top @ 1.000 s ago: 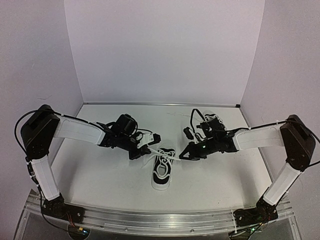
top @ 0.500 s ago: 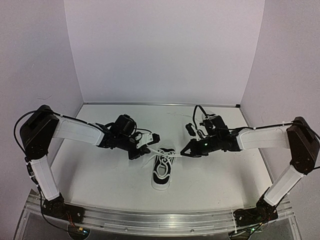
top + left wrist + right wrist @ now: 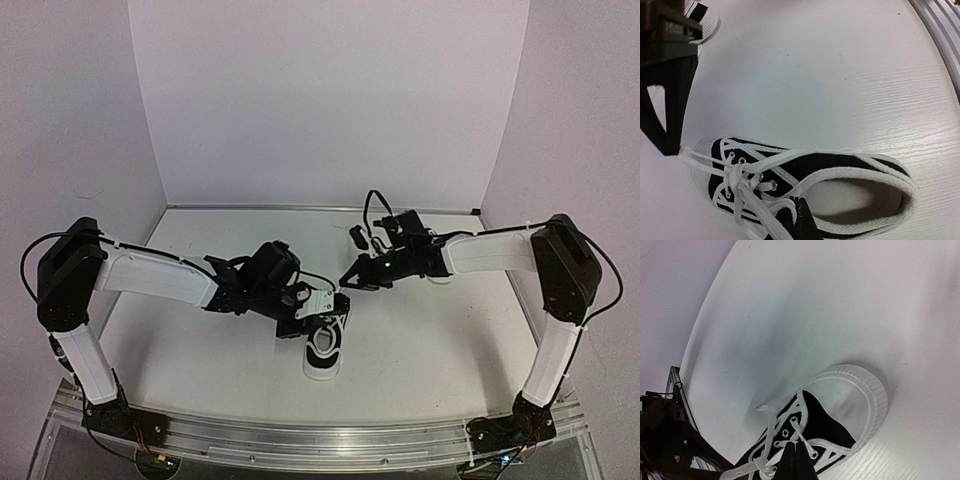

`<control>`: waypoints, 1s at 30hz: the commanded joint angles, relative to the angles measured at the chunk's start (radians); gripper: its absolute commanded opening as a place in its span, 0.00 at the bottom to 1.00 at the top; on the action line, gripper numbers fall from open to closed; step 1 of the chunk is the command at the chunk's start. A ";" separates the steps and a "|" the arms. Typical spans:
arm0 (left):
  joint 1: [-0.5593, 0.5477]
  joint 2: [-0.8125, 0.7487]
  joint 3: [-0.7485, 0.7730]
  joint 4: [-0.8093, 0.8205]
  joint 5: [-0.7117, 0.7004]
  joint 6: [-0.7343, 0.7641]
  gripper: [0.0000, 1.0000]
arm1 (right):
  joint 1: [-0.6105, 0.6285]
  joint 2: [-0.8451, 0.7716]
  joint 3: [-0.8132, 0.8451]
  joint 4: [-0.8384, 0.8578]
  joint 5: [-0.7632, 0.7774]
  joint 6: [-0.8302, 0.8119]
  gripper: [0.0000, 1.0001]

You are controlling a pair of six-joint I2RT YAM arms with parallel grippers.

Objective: Tie the shoes

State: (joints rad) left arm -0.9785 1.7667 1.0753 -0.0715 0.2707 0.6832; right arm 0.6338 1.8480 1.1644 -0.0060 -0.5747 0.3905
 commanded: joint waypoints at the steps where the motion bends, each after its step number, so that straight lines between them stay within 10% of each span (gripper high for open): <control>1: -0.026 -0.043 0.046 -0.022 -0.009 0.027 0.00 | 0.014 0.076 0.091 0.030 -0.057 -0.020 0.00; 30: -0.168 0.150 0.220 -0.069 0.034 0.038 0.00 | 0.049 0.340 0.273 0.146 -0.197 0.030 0.00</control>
State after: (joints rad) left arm -1.1181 1.9073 1.2387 -0.1453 0.2498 0.7072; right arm 0.6772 2.1635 1.3877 0.0703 -0.7637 0.4103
